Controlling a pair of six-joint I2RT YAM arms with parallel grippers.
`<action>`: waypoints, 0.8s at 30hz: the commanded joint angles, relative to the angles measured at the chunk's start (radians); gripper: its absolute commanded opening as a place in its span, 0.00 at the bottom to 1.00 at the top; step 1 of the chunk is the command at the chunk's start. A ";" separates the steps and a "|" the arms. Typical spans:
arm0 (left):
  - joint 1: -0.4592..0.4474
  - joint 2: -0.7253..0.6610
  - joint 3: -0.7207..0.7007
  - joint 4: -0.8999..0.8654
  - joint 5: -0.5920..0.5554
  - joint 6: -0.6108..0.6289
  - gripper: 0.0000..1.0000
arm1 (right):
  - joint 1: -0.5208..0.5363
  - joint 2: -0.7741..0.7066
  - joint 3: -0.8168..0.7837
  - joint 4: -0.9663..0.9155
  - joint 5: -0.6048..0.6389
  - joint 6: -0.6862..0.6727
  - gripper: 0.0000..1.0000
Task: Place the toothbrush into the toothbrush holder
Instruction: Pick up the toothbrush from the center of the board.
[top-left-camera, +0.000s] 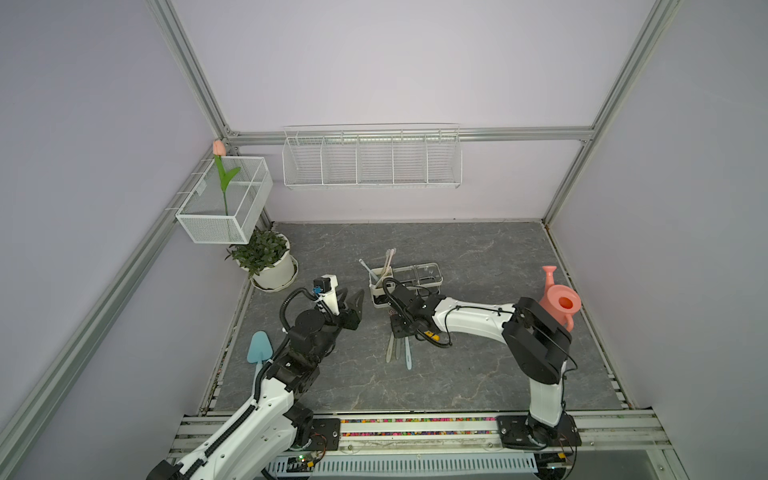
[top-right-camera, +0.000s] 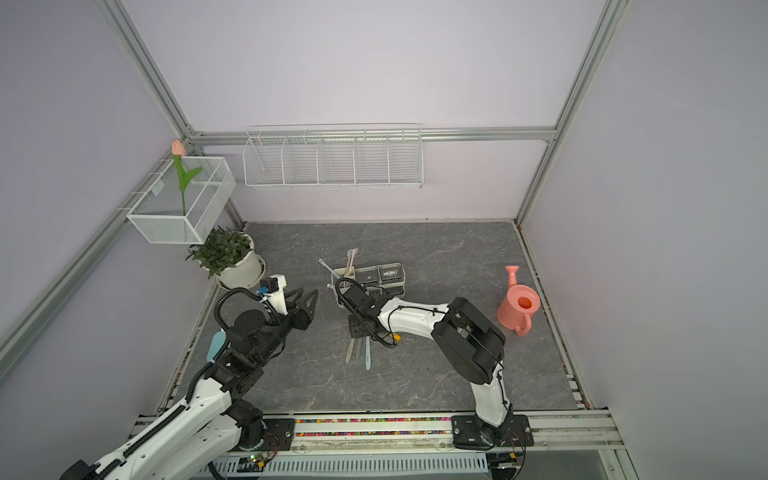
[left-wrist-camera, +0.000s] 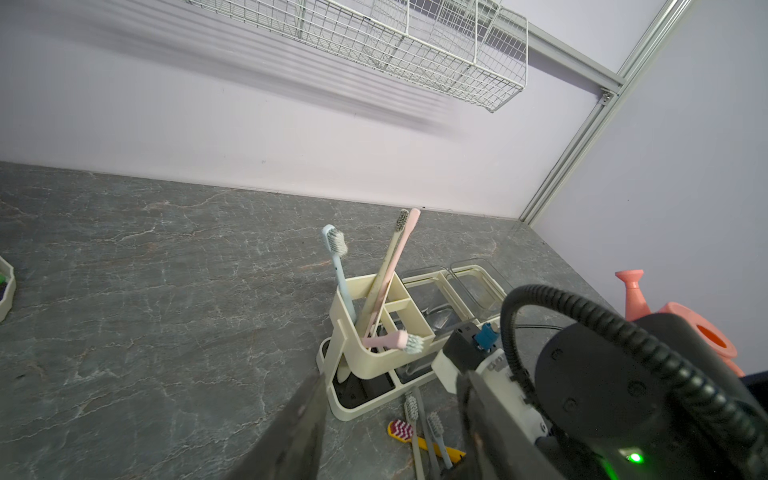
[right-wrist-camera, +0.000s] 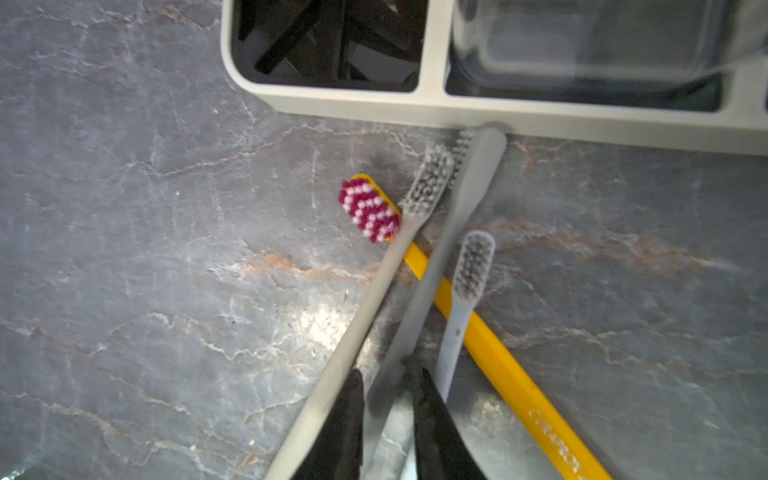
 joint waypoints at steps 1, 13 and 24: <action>0.004 0.000 0.016 0.018 0.005 -0.019 0.54 | 0.015 0.041 0.030 -0.079 0.048 -0.004 0.24; 0.003 0.003 0.016 0.021 0.006 -0.020 0.54 | 0.026 0.045 0.021 -0.108 0.071 -0.004 0.07; 0.004 0.016 0.017 0.033 0.028 -0.020 0.54 | 0.029 -0.119 -0.098 -0.001 0.086 0.005 0.07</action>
